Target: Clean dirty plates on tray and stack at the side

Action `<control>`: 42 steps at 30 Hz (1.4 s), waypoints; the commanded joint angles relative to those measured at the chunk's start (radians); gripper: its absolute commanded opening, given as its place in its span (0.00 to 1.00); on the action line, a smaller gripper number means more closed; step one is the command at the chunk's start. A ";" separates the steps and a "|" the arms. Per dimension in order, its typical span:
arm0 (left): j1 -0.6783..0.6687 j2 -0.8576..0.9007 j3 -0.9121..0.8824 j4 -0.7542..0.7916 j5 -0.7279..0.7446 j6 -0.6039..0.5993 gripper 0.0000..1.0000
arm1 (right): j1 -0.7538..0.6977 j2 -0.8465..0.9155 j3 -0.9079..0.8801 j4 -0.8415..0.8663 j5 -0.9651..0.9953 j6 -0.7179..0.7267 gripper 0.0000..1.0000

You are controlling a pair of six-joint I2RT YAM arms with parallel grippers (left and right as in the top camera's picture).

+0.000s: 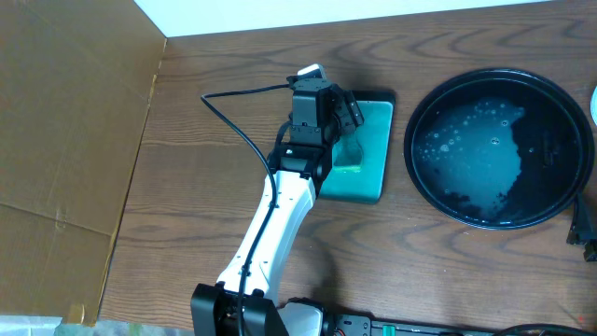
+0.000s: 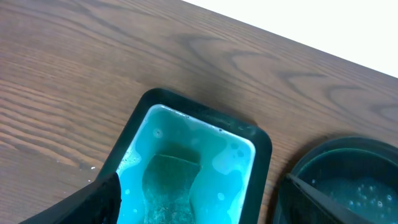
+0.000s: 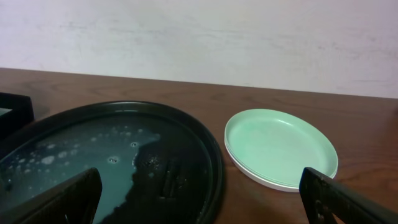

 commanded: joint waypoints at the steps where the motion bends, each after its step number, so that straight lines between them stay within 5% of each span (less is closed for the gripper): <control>1: 0.001 0.003 0.008 0.000 -0.013 0.010 0.82 | -0.008 -0.008 -0.001 -0.005 -0.007 -0.019 0.99; 34: 0.001 0.003 0.008 -0.037 -0.013 0.032 0.82 | -0.008 -0.008 -0.001 -0.005 -0.007 -0.019 0.99; 42: 0.000 -0.010 -0.003 -0.214 -0.011 0.241 0.82 | -0.008 -0.008 -0.001 -0.005 -0.007 -0.019 0.99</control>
